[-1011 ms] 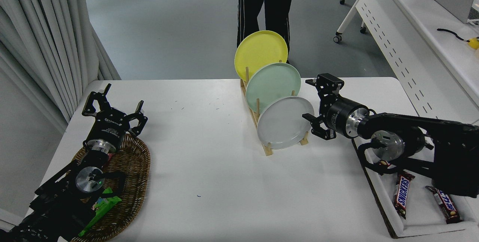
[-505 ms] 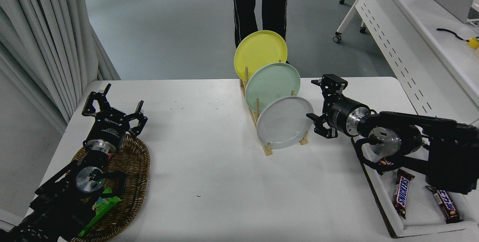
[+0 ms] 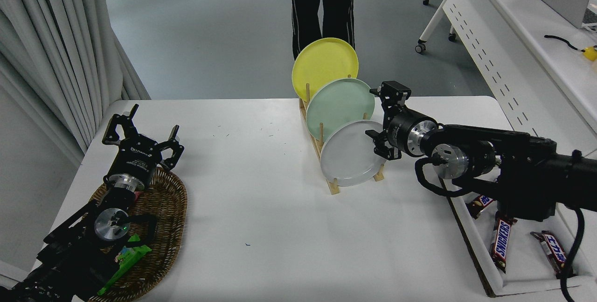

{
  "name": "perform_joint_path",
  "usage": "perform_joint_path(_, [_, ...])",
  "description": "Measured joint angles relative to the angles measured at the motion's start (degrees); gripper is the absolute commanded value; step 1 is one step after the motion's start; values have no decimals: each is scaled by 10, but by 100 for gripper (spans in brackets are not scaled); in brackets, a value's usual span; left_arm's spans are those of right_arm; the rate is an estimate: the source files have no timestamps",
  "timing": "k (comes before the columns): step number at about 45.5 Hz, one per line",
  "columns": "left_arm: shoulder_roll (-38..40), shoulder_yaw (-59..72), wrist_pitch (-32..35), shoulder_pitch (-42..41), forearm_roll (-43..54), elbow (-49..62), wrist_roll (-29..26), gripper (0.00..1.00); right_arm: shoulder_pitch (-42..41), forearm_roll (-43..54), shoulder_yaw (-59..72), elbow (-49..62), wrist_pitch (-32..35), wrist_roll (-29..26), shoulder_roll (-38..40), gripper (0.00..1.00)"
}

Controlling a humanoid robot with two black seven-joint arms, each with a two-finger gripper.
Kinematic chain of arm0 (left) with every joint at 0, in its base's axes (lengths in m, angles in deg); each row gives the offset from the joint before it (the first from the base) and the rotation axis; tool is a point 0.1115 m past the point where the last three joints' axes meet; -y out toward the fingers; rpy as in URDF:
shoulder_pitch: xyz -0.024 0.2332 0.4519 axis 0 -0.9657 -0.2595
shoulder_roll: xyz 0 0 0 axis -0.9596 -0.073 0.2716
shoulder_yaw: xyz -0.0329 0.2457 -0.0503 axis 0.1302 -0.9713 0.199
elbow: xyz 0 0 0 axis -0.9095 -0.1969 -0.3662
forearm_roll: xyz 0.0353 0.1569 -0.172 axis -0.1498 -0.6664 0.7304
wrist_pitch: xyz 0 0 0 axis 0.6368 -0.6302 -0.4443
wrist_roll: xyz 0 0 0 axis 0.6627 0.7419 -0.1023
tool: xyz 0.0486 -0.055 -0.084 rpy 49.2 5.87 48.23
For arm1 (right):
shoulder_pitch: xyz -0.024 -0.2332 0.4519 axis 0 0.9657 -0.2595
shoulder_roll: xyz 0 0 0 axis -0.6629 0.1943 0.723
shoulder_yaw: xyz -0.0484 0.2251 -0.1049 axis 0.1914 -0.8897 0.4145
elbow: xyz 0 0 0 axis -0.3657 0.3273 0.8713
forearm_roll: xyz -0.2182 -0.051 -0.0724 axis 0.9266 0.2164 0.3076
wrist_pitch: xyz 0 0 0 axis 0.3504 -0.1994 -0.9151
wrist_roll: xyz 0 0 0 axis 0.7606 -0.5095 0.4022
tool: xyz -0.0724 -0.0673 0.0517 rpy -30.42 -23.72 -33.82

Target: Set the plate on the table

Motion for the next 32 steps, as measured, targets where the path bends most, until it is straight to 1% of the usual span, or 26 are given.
perform_joint_path(5, [0, 0, 0, 0, 0, 0, 0, 100, -2, -2, 4, 4, 7, -21, -5, 98])
perform_joint_path(8, [0, 0, 0, 0, 0, 0, 0, 100, -2, -3, 4, 6, 11, -33, -7, 90])
perform_joint_path(11, [0, 0, 0, 0, 0, 0, 0, 100, -2, -4, 4, 7, 14, -42, -9, 86])
perform_joint_path(14, [0, 0, 0, 0, 0, 0, 0, 100, -3, -4, 2, 9, 16, -49, -10, 81])
perform_joint_path(18, [0, 0, 0, 0, 0, 0, 0, 100, -3, -5, 0, 15, 19, -56, -11, 80])
perform_joint_path(24, [0, 0, 0, 0, 0, 0, 0, 100, -3, -5, -5, 26, 21, -68, -12, 71])
perform_joint_path(32, [0, 0, 0, 0, 0, 0, 0, 100, -3, -5, -10, 38, 23, -79, -13, 68])
